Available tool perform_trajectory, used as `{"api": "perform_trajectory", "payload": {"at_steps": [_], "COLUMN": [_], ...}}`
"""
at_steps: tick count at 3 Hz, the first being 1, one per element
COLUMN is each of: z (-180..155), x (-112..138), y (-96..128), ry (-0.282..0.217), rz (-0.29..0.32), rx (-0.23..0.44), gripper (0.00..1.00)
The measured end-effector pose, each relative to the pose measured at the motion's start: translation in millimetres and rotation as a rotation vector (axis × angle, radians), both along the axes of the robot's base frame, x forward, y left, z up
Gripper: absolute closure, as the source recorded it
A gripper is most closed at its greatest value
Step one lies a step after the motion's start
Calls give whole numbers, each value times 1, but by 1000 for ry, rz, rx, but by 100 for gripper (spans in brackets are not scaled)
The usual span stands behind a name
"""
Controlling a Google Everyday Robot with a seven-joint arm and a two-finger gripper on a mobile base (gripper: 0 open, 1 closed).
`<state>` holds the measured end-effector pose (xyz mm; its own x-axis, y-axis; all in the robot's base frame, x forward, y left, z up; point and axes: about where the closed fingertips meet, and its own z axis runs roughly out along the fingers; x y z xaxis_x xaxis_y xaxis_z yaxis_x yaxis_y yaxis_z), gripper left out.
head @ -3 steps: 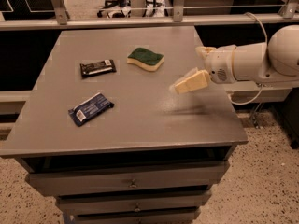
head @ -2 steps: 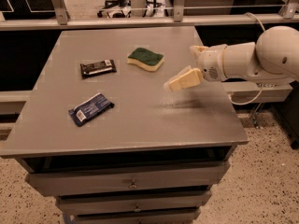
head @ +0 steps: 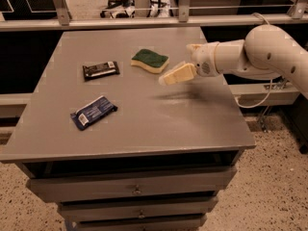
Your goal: Pick sponge
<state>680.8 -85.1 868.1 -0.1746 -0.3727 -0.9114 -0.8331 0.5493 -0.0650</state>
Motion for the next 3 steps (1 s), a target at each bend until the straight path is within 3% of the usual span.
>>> {"api": "perform_trajectory", "payload": {"at_steps": [3], "z": [-26], "x": [47], "y": [35], "ry": [29], "rz": [62], "rx": [10], "gripper": [0]}}
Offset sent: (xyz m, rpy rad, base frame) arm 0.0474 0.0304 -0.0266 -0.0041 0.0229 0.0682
